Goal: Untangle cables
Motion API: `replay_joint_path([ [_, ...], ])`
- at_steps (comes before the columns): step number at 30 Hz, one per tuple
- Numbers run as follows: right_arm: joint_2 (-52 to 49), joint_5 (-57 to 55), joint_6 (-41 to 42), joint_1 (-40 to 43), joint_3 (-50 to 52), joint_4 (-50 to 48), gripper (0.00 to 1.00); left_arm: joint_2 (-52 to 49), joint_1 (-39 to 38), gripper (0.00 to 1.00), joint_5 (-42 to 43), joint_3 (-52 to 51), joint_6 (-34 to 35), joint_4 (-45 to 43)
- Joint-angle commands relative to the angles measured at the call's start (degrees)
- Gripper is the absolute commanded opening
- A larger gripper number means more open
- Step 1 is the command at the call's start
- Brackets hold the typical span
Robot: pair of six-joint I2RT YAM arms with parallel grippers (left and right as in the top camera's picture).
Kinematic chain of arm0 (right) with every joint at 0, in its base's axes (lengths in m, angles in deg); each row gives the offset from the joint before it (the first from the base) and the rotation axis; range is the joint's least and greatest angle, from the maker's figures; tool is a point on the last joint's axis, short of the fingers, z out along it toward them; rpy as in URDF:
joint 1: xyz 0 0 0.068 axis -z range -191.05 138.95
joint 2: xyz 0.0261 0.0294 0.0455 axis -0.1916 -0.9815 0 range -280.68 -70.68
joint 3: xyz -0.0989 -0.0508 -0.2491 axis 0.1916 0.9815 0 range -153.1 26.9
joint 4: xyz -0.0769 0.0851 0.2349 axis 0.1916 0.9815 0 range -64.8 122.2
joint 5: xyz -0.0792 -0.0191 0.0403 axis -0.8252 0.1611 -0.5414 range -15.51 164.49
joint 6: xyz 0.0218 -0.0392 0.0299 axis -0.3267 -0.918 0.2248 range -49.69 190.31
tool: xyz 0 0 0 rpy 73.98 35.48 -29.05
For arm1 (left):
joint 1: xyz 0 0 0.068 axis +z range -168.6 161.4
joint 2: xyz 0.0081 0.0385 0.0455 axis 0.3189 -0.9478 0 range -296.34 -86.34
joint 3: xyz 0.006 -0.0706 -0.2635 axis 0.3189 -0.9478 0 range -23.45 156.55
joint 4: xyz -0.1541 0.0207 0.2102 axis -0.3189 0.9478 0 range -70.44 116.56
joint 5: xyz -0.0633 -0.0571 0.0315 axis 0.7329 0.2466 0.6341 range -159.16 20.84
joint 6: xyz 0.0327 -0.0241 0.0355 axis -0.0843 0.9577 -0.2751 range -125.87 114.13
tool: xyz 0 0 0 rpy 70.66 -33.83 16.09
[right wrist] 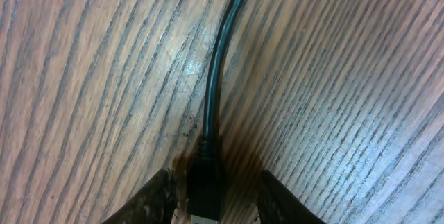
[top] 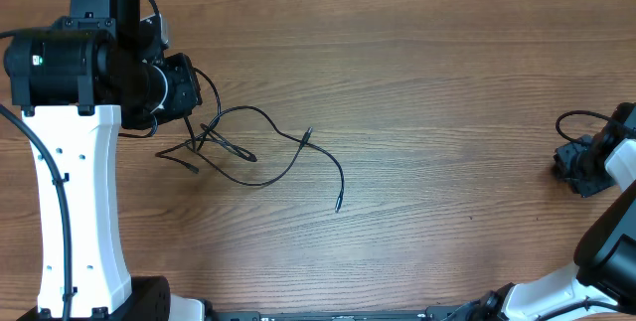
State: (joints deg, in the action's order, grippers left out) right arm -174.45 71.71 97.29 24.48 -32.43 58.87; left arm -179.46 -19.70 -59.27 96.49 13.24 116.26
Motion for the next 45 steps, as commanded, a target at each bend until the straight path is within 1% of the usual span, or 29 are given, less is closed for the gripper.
replay_joint_path([
  [1,0.1,0.3,0.0,-0.2,0.1,-0.2,0.36,1.4,-0.2,0.05,0.7,0.1,-0.7,0.1],
  [7,0.1,0.4,0.1,-0.2,1.8,-1.6,0.35,1.4,-0.2,0.04,0.7,0.1,-0.7,0.1],
  [9,0.1,0.4,0.1,-0.2,2.8,-2.7,0.24,1.4,-0.2,0.04,0.7,0.1,-0.7,0.1],
  [10,0.1,0.8,0.1,-0.2,3.1,-3.1,0.11,1.4,-0.2,0.04,0.7,0.1,-0.7,0.1],
  [11,0.1,1.5,0.2,-0.2,3.2,-3.5,0.04,1.4,-0.2,0.04,0.7,0.1,-0.7,0.1],
  [17,0.1,10.0,0.3,-0.2,2.8,-6.3,0.04,1.4,-0.2,0.05,0.7,0.1,-0.7,0.1],
  [20,0.3,14.1,0.2,-0.1,0.4,-6.3,0.04,1.4,-0.2,0.05,0.7,0.1,-0.7,0.1],
  [27,1.0,14.1,-0.6,2.4,-8.5,-5.2,0.04,1.4,-0.2,0.05,1.5,0.1,-0.7,0.1],
  [30,1.0,10.9,-0.6,4.6,-11.5,-5.8,0.04,1.4,-0.2,0.06,3.8,0.1,-0.7,0.1],
  [35,1.0,3.9,-0.7,10.9,-15.8,-6.0,0.04,1.4,-0.2,0.06,6.3,0.1,-0.6,0.1],
  [41,1.0,3.4,-0.4,22.1,-19.4,-6.7,0.04,1.4,-0.2,0.05,8.8,0.1,0.7,0.1],
  [45,1.0,3.3,-0.3,29.4,-19.9,-8.1,0.04,1.4,-0.3,0.05,10.2,0.1,0.7,0.1],
])
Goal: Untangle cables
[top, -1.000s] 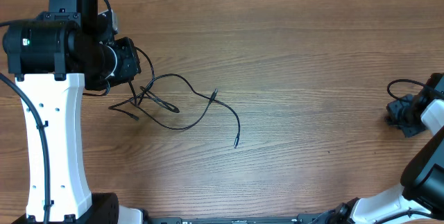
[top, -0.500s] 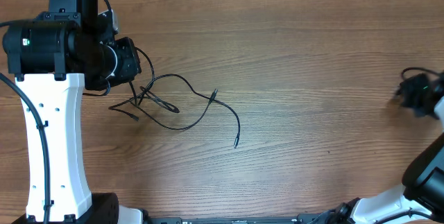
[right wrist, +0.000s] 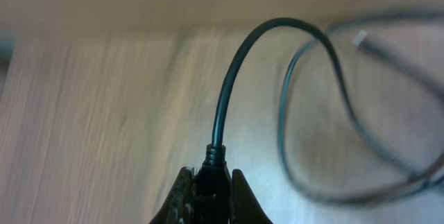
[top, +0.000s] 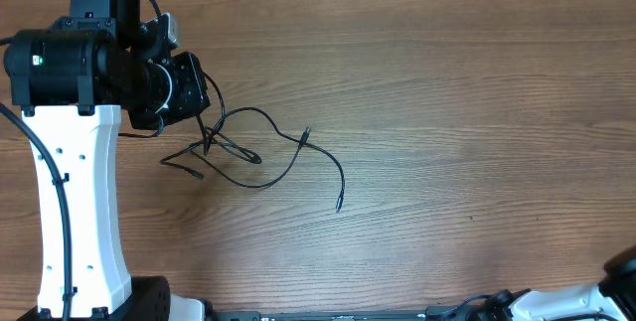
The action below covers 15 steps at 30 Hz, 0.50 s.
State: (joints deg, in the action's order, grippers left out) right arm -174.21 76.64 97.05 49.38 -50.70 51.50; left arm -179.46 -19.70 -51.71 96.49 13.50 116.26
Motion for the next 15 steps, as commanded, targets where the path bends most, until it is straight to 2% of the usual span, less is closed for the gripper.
replay_joint_path([
  [1,0.8,-1.6,-0.1,6.5,-1.7,-1.0,0.04,1.4,-0.4,0.05,3.2,0.1,0.4,0.1],
  [2,0.7,-1.2,-0.1,7.7,-1.6,-1.3,0.17,1.4,-0.4,0.05,3.2,0.1,0.4,0.1],
  [4,0.7,1.7,-0.1,9.6,-1.6,-2.7,1.00,1.4,-0.7,0.05,3.3,0.1,0.8,0.1],
  [9,0.8,16.0,-0.2,10.3,-1.7,-5.8,1.00,1.4,-2.3,0.06,3.3,0.1,0.8,0.1],
  [15,0.8,20.0,-3.2,5.4,-1.7,-6.3,1.00,1.4,-2.7,0.06,3.3,0.1,0.7,0.1],
])
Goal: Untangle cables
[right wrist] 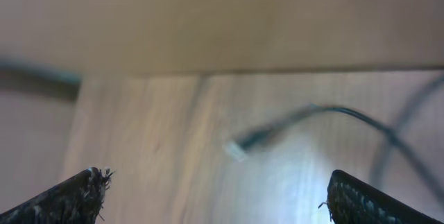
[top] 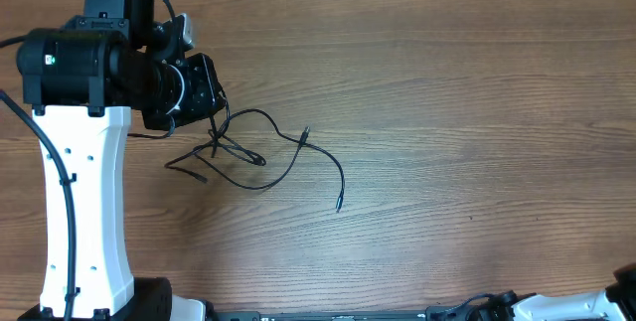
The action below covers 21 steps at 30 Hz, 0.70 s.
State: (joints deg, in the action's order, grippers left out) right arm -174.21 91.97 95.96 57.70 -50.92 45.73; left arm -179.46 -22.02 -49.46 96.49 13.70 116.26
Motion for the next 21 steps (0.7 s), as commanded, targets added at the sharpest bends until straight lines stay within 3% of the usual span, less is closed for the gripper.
replay_joint_path([
  [1,0.8,4.7,-2.1,-3.9,-1.4,-0.6,1.00,1.4,-0.4,0.06,1.1,0.1,0.6,0.1],
  [5,0.8,5.3,-3.7,-7.1,-1.4,-0.8,1.00,1.4,-0.4,0.07,1.0,0.1,0.5,0.1],
  [9,0.9,13.6,-14.6,-11.0,-1.4,0.2,1.00,1.4,-0.4,0.07,0.7,0.1,-0.5,-0.2],
  [14,2.0,25.0,-16.0,-16.5,-1.4,-0.1,1.00,1.4,-0.3,0.07,-3.4,0.1,-2.0,-2.5],
  [17,3.5,27.9,-16.6,-21.3,-1.4,0.6,1.00,1.4,-0.3,0.08,-3.6,0.1,-2.0,-2.5],
  [21,6.0,32.7,-24.6,-29.3,-1.4,4.5,1.00,1.4,-0.3,0.08,-3.6,0.1,-2.9,-2.9],
])
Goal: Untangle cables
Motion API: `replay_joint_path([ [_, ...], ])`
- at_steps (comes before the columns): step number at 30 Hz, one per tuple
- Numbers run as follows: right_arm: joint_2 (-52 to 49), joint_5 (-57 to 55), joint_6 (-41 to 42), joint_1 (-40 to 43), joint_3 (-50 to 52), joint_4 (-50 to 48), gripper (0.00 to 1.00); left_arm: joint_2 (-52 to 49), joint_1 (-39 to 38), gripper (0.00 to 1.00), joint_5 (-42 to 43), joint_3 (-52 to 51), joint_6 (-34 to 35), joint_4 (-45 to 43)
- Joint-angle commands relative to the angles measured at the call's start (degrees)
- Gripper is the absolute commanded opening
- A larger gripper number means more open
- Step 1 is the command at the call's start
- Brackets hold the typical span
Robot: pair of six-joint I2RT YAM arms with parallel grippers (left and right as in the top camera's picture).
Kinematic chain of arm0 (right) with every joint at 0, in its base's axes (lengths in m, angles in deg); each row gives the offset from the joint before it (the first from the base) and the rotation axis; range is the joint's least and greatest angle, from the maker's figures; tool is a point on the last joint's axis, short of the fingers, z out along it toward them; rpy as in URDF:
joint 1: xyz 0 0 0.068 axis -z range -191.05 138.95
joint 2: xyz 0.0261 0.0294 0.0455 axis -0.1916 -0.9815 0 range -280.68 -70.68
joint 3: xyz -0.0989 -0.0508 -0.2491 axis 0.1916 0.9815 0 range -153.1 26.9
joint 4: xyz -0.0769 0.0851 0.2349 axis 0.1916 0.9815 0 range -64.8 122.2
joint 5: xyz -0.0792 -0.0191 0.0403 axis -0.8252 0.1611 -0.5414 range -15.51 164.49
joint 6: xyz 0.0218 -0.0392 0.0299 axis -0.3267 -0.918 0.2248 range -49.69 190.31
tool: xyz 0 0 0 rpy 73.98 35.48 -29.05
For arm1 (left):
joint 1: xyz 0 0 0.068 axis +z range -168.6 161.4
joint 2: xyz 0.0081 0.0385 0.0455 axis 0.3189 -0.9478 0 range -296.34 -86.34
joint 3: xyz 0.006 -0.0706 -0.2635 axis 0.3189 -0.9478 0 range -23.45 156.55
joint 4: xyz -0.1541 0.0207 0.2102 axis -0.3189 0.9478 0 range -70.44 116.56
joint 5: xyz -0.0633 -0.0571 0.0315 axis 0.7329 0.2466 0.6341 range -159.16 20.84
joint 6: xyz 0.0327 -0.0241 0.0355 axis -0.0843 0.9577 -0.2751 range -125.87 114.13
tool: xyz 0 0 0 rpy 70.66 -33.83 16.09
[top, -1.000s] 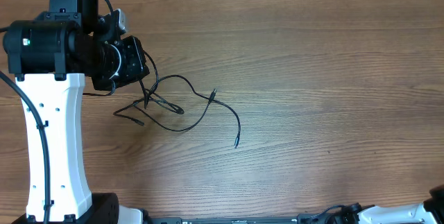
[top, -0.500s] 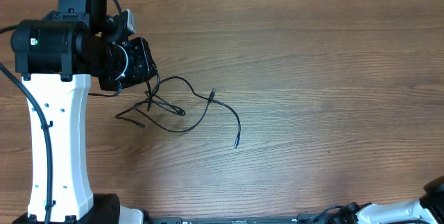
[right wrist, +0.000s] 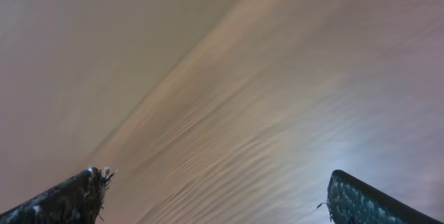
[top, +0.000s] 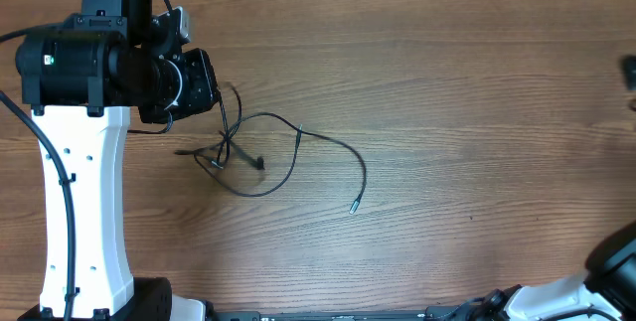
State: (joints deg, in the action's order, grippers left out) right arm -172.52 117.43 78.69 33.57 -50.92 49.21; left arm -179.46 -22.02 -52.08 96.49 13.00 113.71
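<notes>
A thin black cable [top: 260, 152] lies in a loose tangle left of the table's middle. Its free end [top: 352, 207] points toward the front. One strand rises to my left gripper [top: 215, 90], which sits under the black wrist and looks shut on that strand; its fingers are mostly hidden. In the right wrist view my right gripper [right wrist: 218, 182] is open wide, its fingertips [right wrist: 76, 196] at the lower corners, and only blurred wood shows between them. In the overhead view just a dark bit of the right arm [top: 630, 69] shows at the right edge.
The left arm's white column [top: 84, 212] stands along the table's left side. The wooden table [top: 467, 112] stretches right of the tangle. Part of the right arm's base [top: 606, 266] shows at the bottom right corner.
The tangle has shifted right and its loops lie differently; the free end sits further right. The right wrist view has lost the cable end it showed and now sees only blurred wood.
My right gripper was first shut on a thicker cable's plug near the right edge, and still held it later. It then stood open with that cable end lying below it. My left gripper was over the tangle and now sits further up and right, the thin cable following it.
</notes>
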Motion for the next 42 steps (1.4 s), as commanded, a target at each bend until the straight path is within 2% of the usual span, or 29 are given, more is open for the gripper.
replay_joint_path([
  [1,4.9,9.2,-9.8,-7.5,-1.4,2.1,1.00,1.4,-0.3,0.08,-1.0,0.1,-2.7,-0.4],
  [4,6.1,15.9,-14.4,-14.1,-1.4,4.8,1.00,1.4,-0.3,0.08,-1.1,0.1,-4.0,-0.3],
  [6,6.2,19.8,-14.5,-18.6,-1.4,5.9,1.00,1.4,-0.3,0.08,-1.2,0.1,-4.4,0.1],
  [9,6.2,20.3,-16.0,-25.3,-1.4,9.6,1.00,1.4,-0.1,0.08,-2.7,0.1,-5.2,1.7],
  [13,6.2,12.2,-23.2,-33.7,-1.4,15.9,1.00,1.4,-0.1,0.08,-5.8,0.1,-3.2,2.7],
  [17,6.2,-1.7,-22.9,-41.0,-1.4,17.3,1.00,1.4,0.0,0.08,-6.1,-0.2,2.7,2.7],
  [22,6.6,-3.6,-20.2,-46.5,-1.4,17.4,1.00,1.9,-0.7,0.04,-7.5,-2.9,4.7,2.7],
  [24,7.0,-4.0,-20.0,-47.6,-1.4,18.3,1.00,3.2,-0.8,0.04,-10.8,-4.5,7.4,2.7],
  [27,8.0,-5.7,-20.0,-48.8,-1.4,19.0,1.00,7.8,-0.7,0.05,-15.6,-7.4,10.1,2.7],
  [33,12.5,-9.2,-18.9,-51.6,-1.4,20.2,1.00,19.0,-0.7,0.04,-18.6,-12.5,8.4,2.5],
  [37,17.6,-21.0,-14.9,-56.4,-1.4,22.9,1.00,27.4,-0.7,0.05,-19.0,-19.5,8.3,0.4],
  [42,24.3,-33.3,-7.0,-63.2,-1.4,23.0,1.00,39.6,-0.7,0.08,-19.0,-34.7,8.7,-7.1],
])
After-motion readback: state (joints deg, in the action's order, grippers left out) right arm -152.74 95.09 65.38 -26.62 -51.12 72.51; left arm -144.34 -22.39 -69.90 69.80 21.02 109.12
